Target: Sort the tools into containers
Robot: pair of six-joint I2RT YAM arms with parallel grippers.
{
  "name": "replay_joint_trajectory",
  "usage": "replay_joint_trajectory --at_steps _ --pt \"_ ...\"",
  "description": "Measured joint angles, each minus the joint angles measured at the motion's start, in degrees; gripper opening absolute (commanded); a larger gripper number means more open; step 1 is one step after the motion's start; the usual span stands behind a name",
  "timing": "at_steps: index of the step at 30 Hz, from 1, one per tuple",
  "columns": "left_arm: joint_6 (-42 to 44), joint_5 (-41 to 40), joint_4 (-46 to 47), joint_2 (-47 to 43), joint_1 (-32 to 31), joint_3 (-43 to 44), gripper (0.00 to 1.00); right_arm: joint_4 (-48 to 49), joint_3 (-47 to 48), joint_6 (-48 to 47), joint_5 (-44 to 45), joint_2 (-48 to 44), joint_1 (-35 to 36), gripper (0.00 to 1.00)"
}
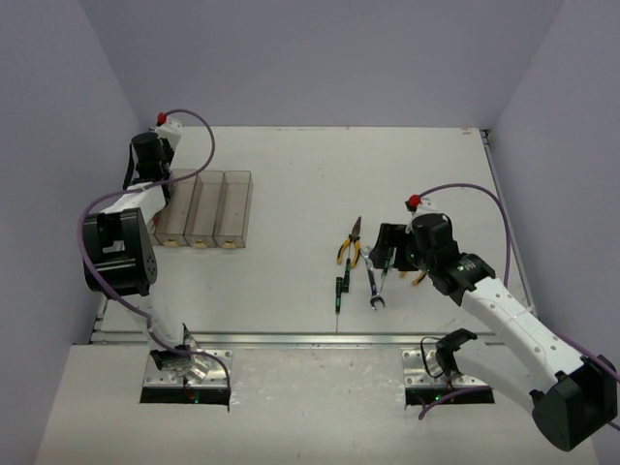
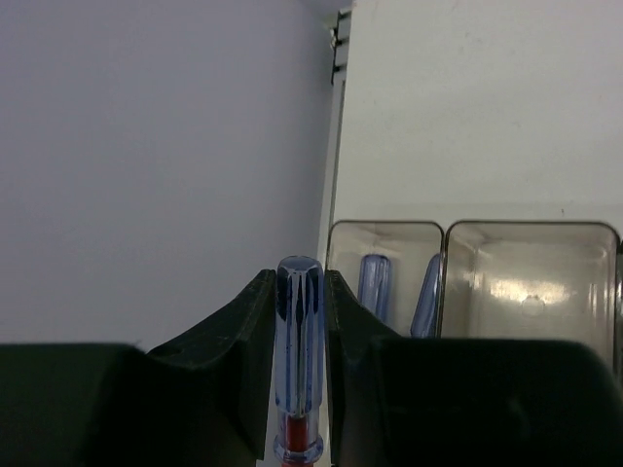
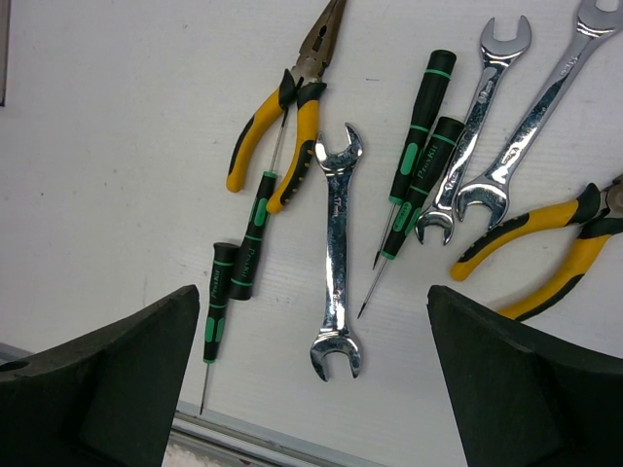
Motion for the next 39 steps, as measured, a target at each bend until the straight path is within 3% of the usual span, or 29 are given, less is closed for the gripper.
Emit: replay_joint_trajectory --at_steps 5,7,8,9,10,11,15,18,22,26,28,29,32,34,35,36,37,38,39 --pt "0.0 1.5 0.5 0.7 1.4 -4.0 0.04 0.0 0.0 -0.2 -0.4 -0.1 0.0 0.99" --pt "0.0 1.9 1.2 1.3 1.4 -4.5 0.20 0.0 0.0 -0.2 -0.6 -0.1 0.0 0.99" --pt "0.0 2.0 1.6 1.5 1.4 -4.8 0.37 0.0 0.0 -0.3 -0.6 -0.1 0.0 0.99" --pt "0.0 2.1 1.9 1.5 1.4 -5.2 0.38 0.0 0.0 -0.3 -0.6 -0.1 0.0 0.99" --pt "0.1 2.1 1.9 1.5 1.4 -5.5 0.58 0.0 0.0 -0.4 -0.6 -0.1 0.0 0.99" --pt "0.4 2.2 2.0 1.6 1.4 -5.8 0.67 0.0 0.0 -0.4 -0.7 -0.1 0.0 0.99" --pt "-0.1 2.4 2.1 1.6 1.4 -5.9 0.81 0.0 0.0 -0.4 -0.7 -0.1 0.0 0.99" --pt "-0.5 2.1 2.1 1.6 1.4 -5.9 1.00 0.0 0.0 -0.5 -0.8 -0.1 0.0 0.99" --pt "-5.4 -0.4 1.4 0.8 0.8 -3.9 1.00 0.1 0.0 -0.7 -0.9 -0.1 0.0 0.99" --pt "-25.9 -4.5 -16.6 0.1 -0.5 15.8 1.00 0.9 0.0 -0.6 -1.7 1.2 0.0 0.99" --pt "-38.8 -1.3 -23.2 -2.6 -1.2 26.0 1.00 0.2 0.6 0.3 -0.7 3.4 0.0 0.99" --pt "-43.8 0.4 -25.0 -6.3 -1.6 26.9 1.00 -0.4 1.2 0.7 -0.1 5.0 0.0 0.99" --pt "-55.7 5.0 -29.0 -22.7 -3.7 21.1 1.00 -1.9 3.1 2.0 1.1 9.6 0.0 0.99" --pt "-60.3 6.9 -26.6 -35.1 -6.1 11.7 1.00 -3.0 4.7 2.9 1.3 11.7 0.0 0.98" --pt "-61.6 8.1 -27.5 -40.6 -7.1 6.6 1.00 -3.2 5.4 3.3 1.5 12.9 0.0 0.94" --pt "-62.6 9.3 -28.8 -45.6 -8.0 2.5 1.00 -3.3 6.2 3.6 1.8 14.0 0.0 0.82" --pt "-62.8 10.3 -29.1 -50.1 -8.4 -1.0 1.00 -3.6 6.9 3.8 2.1 15.0 0.0 0.82" --pt "-62.9 11.0 -29.5 -53.7 -8.5 -4.4 1.00 -3.7 7.6 4.2 2.2 16.1 0.1 0.68" --pt "-62.8 11.5 -30.8 -56.2 -8.4 -7.5 1.00 -3.8 8.1 4.4 2.3 17.0 0.1 0.62"
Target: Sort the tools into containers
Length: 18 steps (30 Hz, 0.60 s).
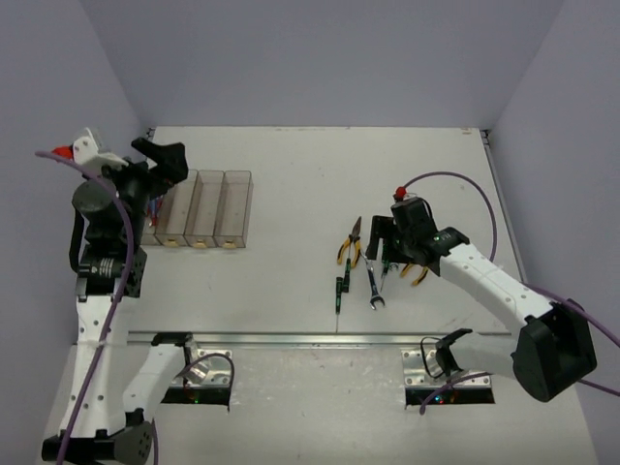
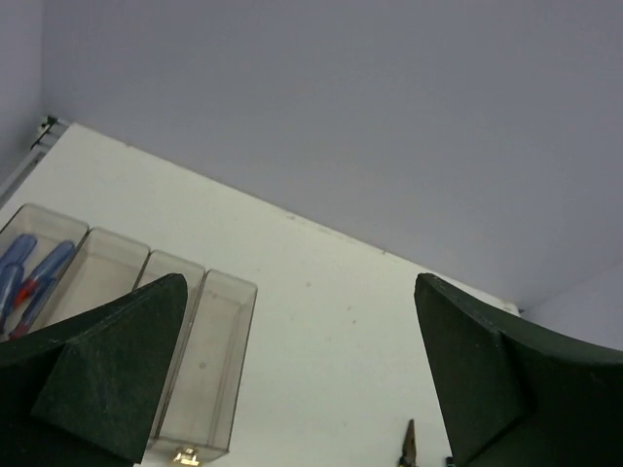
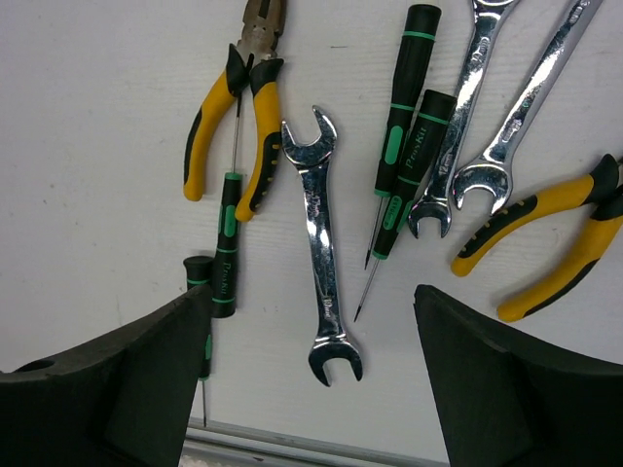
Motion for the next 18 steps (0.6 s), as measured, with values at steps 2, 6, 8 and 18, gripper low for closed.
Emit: replay_joint_trajectory --at_steps 2,6,8,18 --pt "0.5 1.3 -1.4 -2.5 0.0 -5.1 1.00 -0.1 0.6 0.7 0.0 1.7 0.3 0.58" --pt "2.0 5.2 -3.3 -6.7 -0.3 -18.2 1.00 -0.9 2.2 2.7 2.6 7.1 6.3 0.56" --pt "2.3 6.2 -6.3 -7.1 -1.2 -23.4 1.00 -1.0 3.9 3.6 3.1 10.8 10.6 0.56" --pt "3.2 8.5 -7.5 -10.7 -6.5 -24.8 1.00 -2.2 9.7 7.8 4.8 23.0 17.5 0.46"
